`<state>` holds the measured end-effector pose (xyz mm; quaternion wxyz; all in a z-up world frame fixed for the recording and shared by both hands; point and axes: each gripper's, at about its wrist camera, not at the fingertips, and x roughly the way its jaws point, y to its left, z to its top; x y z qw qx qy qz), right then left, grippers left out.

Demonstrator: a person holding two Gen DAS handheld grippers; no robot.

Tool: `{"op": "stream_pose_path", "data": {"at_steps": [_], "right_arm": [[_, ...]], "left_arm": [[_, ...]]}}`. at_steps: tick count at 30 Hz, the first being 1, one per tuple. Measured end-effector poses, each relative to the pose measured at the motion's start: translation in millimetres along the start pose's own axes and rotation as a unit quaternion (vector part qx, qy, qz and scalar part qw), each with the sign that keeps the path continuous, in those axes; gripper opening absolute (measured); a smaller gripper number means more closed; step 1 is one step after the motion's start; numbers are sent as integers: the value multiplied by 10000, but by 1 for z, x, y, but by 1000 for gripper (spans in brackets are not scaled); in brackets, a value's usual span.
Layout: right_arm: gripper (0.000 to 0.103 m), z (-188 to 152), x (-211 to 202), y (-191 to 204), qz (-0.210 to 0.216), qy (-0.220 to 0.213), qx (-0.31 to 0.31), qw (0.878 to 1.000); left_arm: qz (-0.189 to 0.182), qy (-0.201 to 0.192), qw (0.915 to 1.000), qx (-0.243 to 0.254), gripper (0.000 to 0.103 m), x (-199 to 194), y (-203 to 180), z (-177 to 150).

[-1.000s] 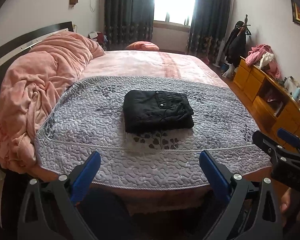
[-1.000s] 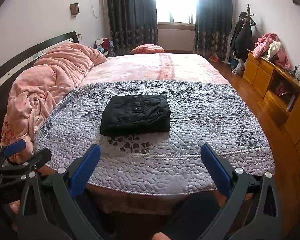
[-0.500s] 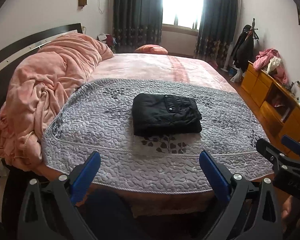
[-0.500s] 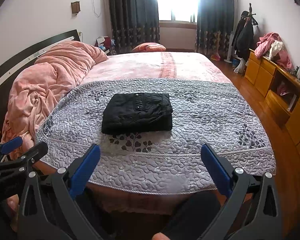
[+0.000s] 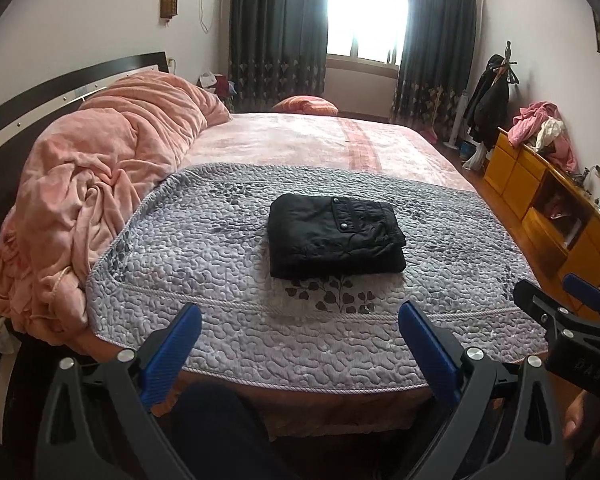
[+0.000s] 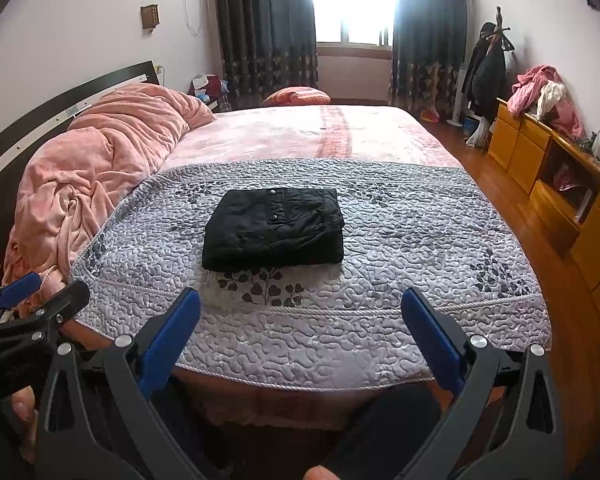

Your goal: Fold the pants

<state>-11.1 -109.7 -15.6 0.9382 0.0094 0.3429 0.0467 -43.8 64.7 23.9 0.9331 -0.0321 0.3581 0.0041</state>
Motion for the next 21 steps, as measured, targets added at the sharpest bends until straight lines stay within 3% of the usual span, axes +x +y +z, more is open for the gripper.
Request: {"op": "stream_pose_path", "data": {"at_steps": [21], "right_arm": [[100,2,9,1,6,98,-17,10000]], "left_arm": [[73,-17,9999,133,99,3,-2,5]]}}
